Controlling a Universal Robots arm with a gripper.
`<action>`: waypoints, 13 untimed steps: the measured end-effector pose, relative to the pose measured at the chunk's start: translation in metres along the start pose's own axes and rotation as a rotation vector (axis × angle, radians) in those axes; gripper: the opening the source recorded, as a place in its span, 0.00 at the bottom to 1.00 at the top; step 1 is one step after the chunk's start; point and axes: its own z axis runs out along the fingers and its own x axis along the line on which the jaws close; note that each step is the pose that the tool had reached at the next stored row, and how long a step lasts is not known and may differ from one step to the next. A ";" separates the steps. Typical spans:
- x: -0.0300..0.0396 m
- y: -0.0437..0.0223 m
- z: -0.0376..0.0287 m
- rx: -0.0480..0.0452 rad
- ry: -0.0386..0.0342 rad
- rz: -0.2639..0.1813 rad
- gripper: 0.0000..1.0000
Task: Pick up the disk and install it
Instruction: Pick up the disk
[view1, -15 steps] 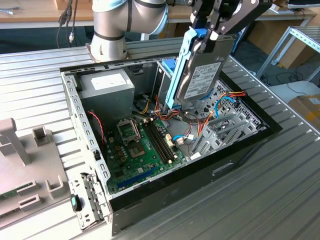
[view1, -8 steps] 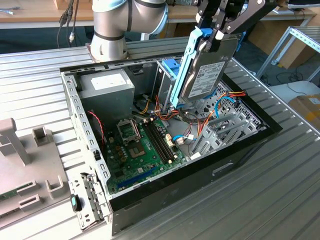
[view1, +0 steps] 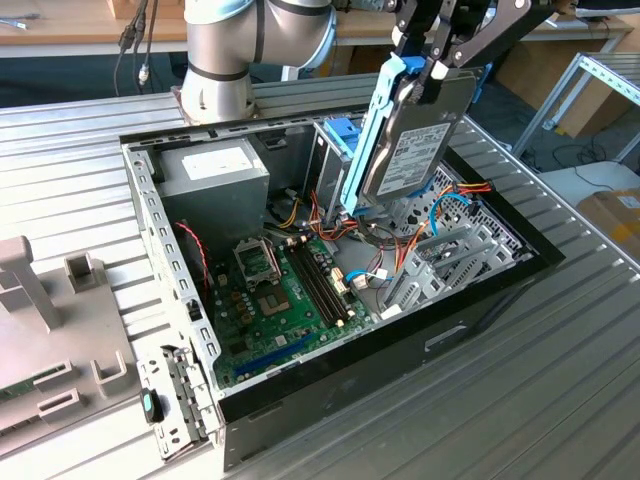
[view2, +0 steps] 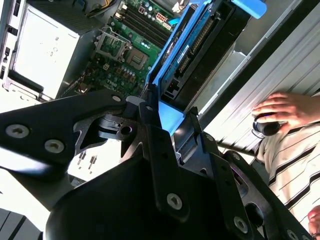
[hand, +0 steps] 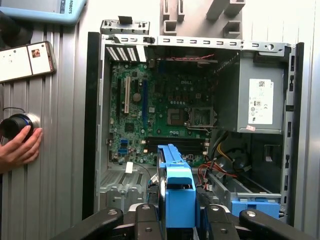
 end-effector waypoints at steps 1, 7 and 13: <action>0.0001 -0.0016 0.0000 0.0000 0.0000 0.000 0.36; 0.0004 -0.0135 -0.0002 0.0001 0.0000 0.000 0.36; 0.0031 -0.0134 -0.0001 0.0001 -0.0001 0.000 0.36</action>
